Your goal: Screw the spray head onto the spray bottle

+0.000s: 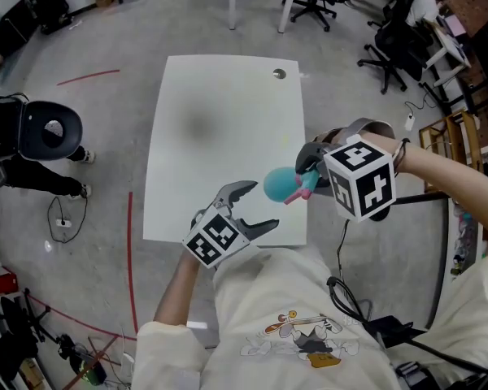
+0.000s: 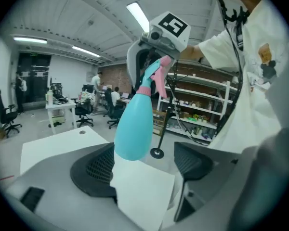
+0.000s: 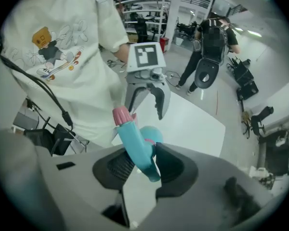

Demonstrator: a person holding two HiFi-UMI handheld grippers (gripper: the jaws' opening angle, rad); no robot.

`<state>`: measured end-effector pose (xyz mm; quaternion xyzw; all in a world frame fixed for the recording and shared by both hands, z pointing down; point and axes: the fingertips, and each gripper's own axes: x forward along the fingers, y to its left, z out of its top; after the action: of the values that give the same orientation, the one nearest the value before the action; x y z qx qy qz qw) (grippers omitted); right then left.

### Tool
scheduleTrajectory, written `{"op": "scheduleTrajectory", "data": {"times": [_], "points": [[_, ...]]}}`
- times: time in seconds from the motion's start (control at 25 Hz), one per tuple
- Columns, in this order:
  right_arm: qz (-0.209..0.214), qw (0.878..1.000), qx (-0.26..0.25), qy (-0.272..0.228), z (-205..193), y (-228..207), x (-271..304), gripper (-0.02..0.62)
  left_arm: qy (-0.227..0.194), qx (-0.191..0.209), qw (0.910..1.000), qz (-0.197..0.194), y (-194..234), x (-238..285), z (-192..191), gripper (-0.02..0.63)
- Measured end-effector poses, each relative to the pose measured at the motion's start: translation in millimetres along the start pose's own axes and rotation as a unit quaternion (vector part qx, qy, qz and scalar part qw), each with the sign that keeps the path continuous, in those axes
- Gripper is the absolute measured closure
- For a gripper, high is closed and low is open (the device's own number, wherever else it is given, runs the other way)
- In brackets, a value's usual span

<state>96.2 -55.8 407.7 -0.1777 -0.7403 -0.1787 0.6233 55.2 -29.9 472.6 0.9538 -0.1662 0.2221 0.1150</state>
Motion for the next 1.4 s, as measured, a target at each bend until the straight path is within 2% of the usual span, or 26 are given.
{"op": "scheduleTrajectory", "data": {"times": [0.08, 0.16, 0.24, 0.28, 0.4, 0.56, 0.72, 0.92, 1.04, 1.24, 1.4], "points": [[-0.010, 0.999, 0.040, 0.010, -12.2, -15.5, 10.5, 0.468, -0.009, -0.016, 0.9980, 0.061, 11.9, -7.4, 3.1, 0.298], [-0.016, 0.997, 0.076, 0.023, -21.3, -28.0, 26.7, 0.468, -0.008, -0.034, 0.9923, 0.118, 22.4, -14.5, -1.3, 0.471], [-0.017, 0.994, 0.107, 0.030, -27.2, -37.7, 46.9, 0.468, -0.006, -0.063, 0.9872, 0.147, 28.4, -17.7, -10.4, 0.579], [-0.017, 0.992, 0.121, 0.031, -29.6, -42.4, 57.8, 0.468, -0.005, -0.081, 0.9855, 0.149, 29.6, -17.3, -15.0, 0.598], [-0.015, 0.987, 0.157, 0.031, -39.4, -54.1, 91.1, 0.468, 0.007, -0.122, 0.9821, 0.144, 28.5, -8.3, -24.9, 0.598], [-0.004, 0.978, 0.203, 0.038, -39.1, -67.0, 140.4, 0.468, 0.041, -0.121, 0.9806, 0.149, 25.4, -5.0, -42.5, 0.600], [0.018, 0.968, 0.249, 0.035, -32.6, -74.1, 184.4, 0.468, 0.050, -0.129, 0.9808, 0.138, 17.9, -7.0, -50.4, 0.600], [0.037, 0.964, 0.259, 0.046, -37.7, -66.4, 221.9, 0.468, 0.046, -0.134, 0.9804, 0.137, 12.8, -8.0, -50.6, 0.599], [0.048, 0.959, 0.275, 0.052, -35.5, -56.2, 233.4, 0.468, 0.049, -0.138, 0.9795, 0.139, 9.4, -14.7, -59.2, 0.600], [0.043, 0.956, 0.289, 0.032, -25.6, -58.3, 243.7, 0.468, 0.056, -0.135, 0.9798, 0.137, 9.3, -21.9, -69.0, 0.600], [0.038, 0.950, 0.308, 0.022, -29.6, -54.3, 230.7, 0.466, 0.055, -0.128, 0.9796, 0.145, 8.3, -18.7, -60.3, 0.598]]}}
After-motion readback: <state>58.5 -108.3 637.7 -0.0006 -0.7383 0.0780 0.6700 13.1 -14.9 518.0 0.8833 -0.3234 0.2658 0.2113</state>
